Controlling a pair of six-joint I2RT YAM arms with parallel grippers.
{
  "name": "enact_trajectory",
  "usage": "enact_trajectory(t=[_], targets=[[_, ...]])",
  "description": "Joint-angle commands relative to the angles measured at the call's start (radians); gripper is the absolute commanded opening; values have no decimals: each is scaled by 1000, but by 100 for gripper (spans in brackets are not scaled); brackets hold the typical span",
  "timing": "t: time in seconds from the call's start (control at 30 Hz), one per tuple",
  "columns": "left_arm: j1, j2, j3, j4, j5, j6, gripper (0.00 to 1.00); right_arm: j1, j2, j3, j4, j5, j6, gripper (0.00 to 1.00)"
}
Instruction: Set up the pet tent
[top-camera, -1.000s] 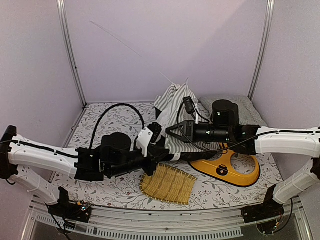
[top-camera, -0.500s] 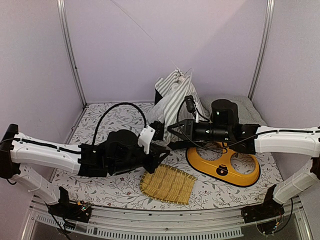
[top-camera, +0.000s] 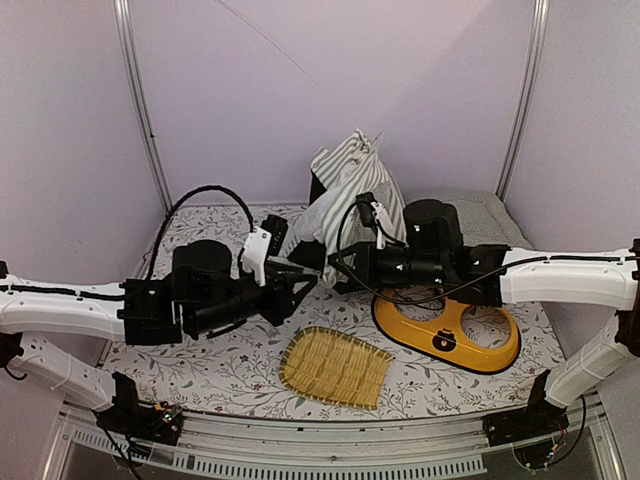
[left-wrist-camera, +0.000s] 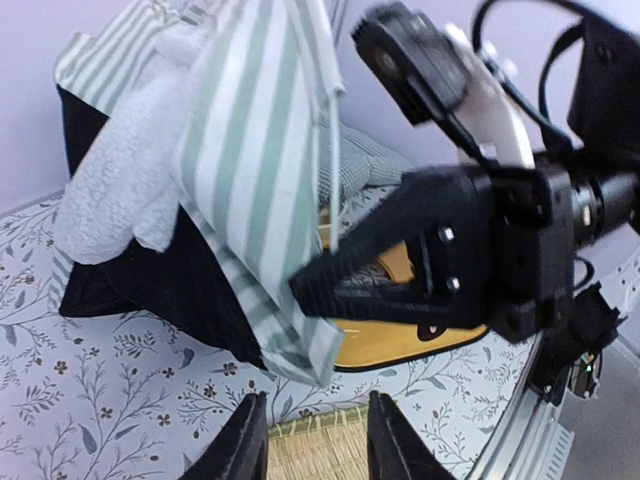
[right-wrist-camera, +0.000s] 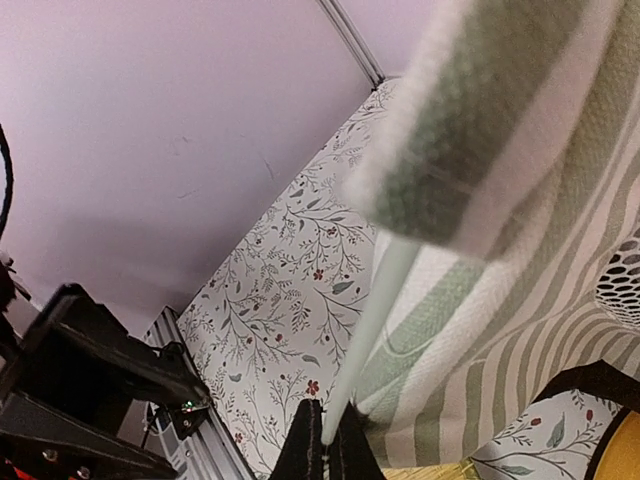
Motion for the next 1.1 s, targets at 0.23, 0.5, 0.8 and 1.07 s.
enact_trajectory(t=[0.23, 0.5, 0.8, 1.07], targets=[[240, -113, 175, -161, 117, -34, 49, 190, 198, 98, -202, 332, -222, 0], [283, -21, 298, -225, 203, -10, 63, 238, 287, 128, -246, 367, -234, 8], [304, 23, 335, -262, 175, -20, 66, 242, 226, 90, -247, 367, -222, 51], [351, 33, 350, -291, 160, -15, 66, 238, 84, 44, -257, 349, -178, 77]])
